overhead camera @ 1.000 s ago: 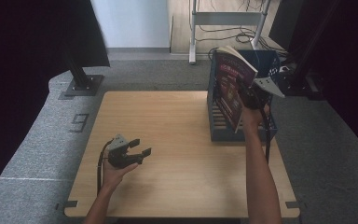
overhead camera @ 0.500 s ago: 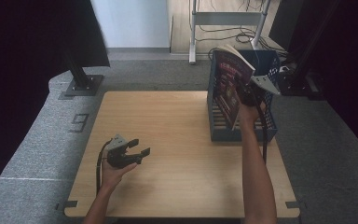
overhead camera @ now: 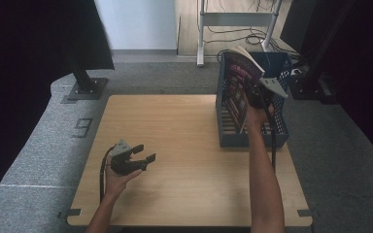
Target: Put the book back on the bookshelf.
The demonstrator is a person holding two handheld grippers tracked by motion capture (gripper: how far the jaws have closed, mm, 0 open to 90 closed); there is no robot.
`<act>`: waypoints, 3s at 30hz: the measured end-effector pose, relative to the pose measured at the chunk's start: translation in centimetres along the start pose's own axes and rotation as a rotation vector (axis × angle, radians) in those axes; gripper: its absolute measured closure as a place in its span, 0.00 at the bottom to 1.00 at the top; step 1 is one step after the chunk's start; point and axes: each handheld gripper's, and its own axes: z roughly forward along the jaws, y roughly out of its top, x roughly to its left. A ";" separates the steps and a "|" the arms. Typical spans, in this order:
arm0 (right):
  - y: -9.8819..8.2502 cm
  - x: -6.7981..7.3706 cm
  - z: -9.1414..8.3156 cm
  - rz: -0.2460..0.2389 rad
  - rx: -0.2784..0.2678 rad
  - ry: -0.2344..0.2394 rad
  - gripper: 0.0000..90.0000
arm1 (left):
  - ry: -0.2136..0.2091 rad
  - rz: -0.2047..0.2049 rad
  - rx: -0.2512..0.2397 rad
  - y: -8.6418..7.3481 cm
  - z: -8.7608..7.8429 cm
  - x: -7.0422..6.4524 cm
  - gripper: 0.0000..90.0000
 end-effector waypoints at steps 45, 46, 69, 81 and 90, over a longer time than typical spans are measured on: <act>-5.6 2.0 0.3 -0.037 0.130 -0.021 0.89 | 0.002 -0.004 0.007 -0.2 0.2 0.0 0.33; -5.6 1.9 0.2 -0.039 0.133 -0.021 0.89 | 0.001 -0.004 0.007 -0.2 0.2 0.0 0.34; -5.2 0.4 0.8 0.022 0.109 -0.055 0.91 | 0.003 -0.011 0.006 -0.3 0.2 0.1 0.33; -5.3 0.4 3.0 0.025 0.060 -0.092 0.91 | 0.013 -0.023 0.006 -0.4 0.1 0.7 0.34; -6.6 3.3 2.9 -0.065 0.074 0.003 0.88 | 0.012 -0.017 0.004 -0.4 0.0 0.5 0.34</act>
